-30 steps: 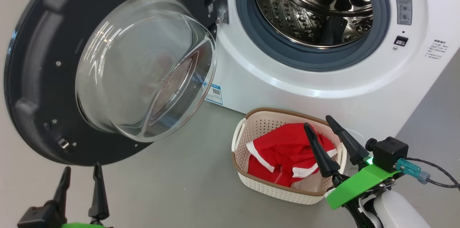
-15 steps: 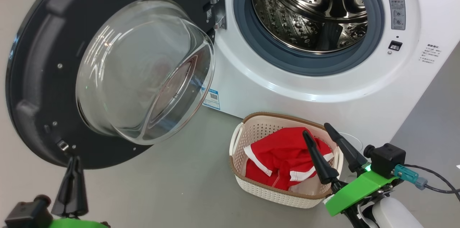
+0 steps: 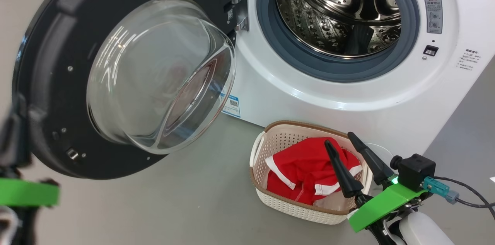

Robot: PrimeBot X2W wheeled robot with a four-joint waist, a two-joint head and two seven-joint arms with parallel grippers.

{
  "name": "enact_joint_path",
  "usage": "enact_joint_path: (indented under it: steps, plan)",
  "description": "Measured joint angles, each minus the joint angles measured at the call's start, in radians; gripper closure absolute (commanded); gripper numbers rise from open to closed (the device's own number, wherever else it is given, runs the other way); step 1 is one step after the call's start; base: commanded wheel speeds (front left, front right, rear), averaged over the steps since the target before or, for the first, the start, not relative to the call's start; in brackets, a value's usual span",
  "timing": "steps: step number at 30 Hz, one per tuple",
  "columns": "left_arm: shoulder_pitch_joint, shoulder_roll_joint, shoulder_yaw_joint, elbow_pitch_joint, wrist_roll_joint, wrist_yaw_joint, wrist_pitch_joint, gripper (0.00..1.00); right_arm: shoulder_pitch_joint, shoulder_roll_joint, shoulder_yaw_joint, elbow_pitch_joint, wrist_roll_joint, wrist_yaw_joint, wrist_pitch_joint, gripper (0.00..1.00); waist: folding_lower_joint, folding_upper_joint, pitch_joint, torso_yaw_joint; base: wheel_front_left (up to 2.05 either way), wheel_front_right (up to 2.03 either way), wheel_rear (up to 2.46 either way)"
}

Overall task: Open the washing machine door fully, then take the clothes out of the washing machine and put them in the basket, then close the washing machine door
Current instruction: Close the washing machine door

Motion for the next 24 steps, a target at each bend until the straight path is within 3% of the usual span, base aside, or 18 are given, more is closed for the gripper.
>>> enact_joint_path:
  steps: [6,14,24]
  plan:
    - [-0.167,0.064,0.122,0.011,-0.173,-0.037,0.1,1.0,0.0,-0.004,0.0,-0.001,0.0,0.0,0.0,0.0,0.0,0.0,0.006,-0.009,0.0,0.0,0.0]
    - [-0.397,0.09,0.267,0.249,-0.418,-0.035,0.222,1.0,0.0,-0.012,0.002,-0.001,0.0,0.0,0.0,0.0,0.0,0.0,0.014,-0.031,0.0,0.0,0.0]
    - [-0.593,0.12,0.395,0.63,-0.615,0.065,0.362,1.0,-0.002,-0.016,0.0,-0.002,0.0,0.0,0.0,0.0,0.0,0.0,0.037,-0.082,0.0,0.0,0.0]
